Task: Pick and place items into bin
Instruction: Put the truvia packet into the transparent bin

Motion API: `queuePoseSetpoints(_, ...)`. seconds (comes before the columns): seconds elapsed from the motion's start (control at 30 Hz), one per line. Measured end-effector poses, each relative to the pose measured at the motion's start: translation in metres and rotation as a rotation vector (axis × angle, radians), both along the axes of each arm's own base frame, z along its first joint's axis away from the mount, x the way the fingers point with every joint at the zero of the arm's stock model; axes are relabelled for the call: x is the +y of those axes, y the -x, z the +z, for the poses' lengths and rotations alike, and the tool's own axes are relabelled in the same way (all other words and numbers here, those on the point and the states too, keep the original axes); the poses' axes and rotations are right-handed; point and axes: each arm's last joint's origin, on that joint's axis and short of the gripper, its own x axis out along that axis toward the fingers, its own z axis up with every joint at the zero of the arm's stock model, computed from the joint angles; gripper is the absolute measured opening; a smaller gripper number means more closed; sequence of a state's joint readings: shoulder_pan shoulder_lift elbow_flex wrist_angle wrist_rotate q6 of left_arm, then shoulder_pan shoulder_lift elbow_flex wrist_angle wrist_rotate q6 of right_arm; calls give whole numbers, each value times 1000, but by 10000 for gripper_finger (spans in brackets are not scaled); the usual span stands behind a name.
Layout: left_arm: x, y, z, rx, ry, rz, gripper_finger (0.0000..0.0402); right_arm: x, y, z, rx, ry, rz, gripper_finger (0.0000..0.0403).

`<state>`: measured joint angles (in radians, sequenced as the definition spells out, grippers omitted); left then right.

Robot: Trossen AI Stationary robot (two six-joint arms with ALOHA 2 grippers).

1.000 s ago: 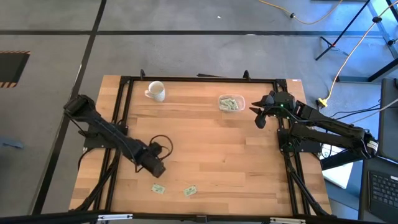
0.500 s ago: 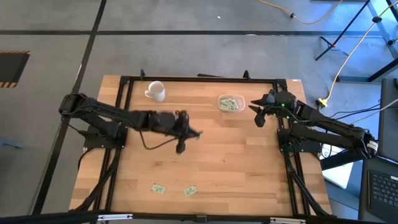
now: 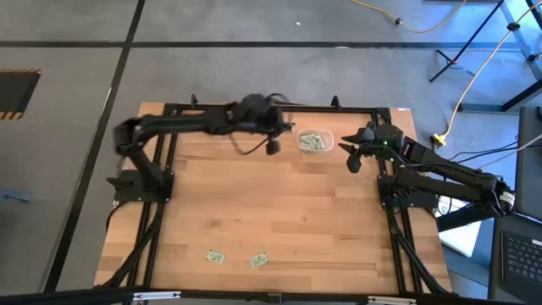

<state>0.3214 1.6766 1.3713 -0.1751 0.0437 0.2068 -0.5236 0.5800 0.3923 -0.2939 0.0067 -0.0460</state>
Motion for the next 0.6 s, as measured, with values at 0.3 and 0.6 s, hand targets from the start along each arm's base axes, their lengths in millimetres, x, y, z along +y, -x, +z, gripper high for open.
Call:
queuePoseSetpoints(0.3,61,-73,-31,194,-6,26,4,0,0,0,10,6,5,126)
queuePoseSetpoints(0.6,89,-107,-99,275,65,4,5,0,0,-1,16,2,6,126)
